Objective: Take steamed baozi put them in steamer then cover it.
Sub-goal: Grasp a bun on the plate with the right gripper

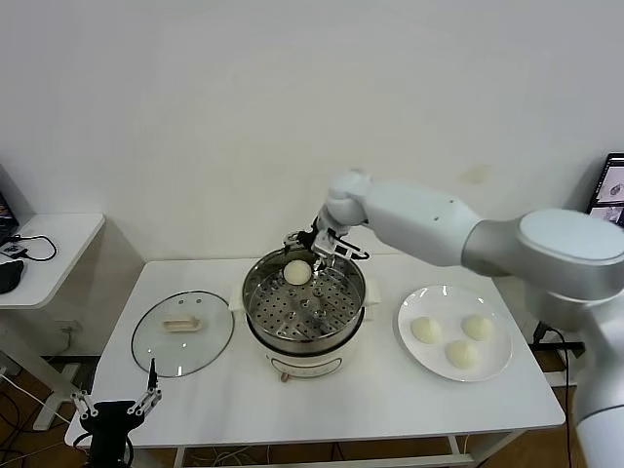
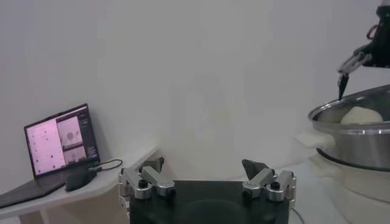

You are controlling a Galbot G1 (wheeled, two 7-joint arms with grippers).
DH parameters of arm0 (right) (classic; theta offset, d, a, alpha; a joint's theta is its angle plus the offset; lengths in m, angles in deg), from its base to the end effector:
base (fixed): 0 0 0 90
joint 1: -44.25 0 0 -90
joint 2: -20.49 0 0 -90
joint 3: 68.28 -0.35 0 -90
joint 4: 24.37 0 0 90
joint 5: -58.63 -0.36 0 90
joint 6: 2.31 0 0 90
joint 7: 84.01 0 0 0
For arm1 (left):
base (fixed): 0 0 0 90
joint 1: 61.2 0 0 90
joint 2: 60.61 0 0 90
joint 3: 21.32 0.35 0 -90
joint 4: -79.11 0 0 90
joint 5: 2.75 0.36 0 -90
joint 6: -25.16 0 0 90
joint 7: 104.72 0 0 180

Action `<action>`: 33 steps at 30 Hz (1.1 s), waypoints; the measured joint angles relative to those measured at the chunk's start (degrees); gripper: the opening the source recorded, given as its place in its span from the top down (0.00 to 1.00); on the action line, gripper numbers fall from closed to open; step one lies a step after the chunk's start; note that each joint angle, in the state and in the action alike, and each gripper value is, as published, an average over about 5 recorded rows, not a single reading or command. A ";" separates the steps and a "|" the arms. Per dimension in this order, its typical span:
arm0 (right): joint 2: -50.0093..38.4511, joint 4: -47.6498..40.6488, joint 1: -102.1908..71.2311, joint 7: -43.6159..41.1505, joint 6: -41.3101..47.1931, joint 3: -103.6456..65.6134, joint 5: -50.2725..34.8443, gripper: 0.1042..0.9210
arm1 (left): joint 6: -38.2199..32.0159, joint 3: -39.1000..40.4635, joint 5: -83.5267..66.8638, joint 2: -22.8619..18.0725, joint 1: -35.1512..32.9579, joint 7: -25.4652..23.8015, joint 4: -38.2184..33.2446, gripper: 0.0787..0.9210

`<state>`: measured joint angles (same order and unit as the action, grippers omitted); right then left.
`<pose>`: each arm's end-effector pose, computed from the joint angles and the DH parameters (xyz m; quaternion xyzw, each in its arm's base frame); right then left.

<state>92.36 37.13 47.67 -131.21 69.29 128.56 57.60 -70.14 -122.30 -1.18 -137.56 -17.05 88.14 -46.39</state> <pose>0.5945 0.1254 -0.0563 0.5956 -0.3190 0.7372 0.0001 0.1109 0.0862 -0.2933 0.1004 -0.9813 -0.1636 0.0145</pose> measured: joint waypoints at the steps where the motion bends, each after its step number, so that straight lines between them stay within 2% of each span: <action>1: -1.02 1.25 0.81 -0.55 1.54 0.19 -1.38 0.12 | 0.14 0.05 0.00 0.07 0.01 -0.04 -0.17 0.12; 9: -11.25 10.81 6.43 -4.53 14.68 1.83 -9.31 0.12 | 1.17 0.04 -0.06 0.91 0.09 -0.35 -1.30 0.12; 17: -22.94 18.17 8.38 -7.92 25.45 2.73 -12.68 0.12 | 1.60 0.19 -0.18 1.89 0.15 -0.41 -1.47 0.12; 25: -31.69 20.06 5.21 -9.68 30.34 1.10 -11.76 0.12 | 1.86 -0.30 -0.51 2.55 0.32 -0.43 -1.24 0.12; 33: -34.44 18.57 -4.34 -10.17 32.03 -4.69 -8.75 0.12 | 1.96 -0.87 -0.64 2.55 0.44 -0.49 -0.65 0.12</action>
<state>57.91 55.70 43.33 -141.38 101.32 123.88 48.85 -68.18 -123.17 -1.82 -135.01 -16.61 87.65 -47.04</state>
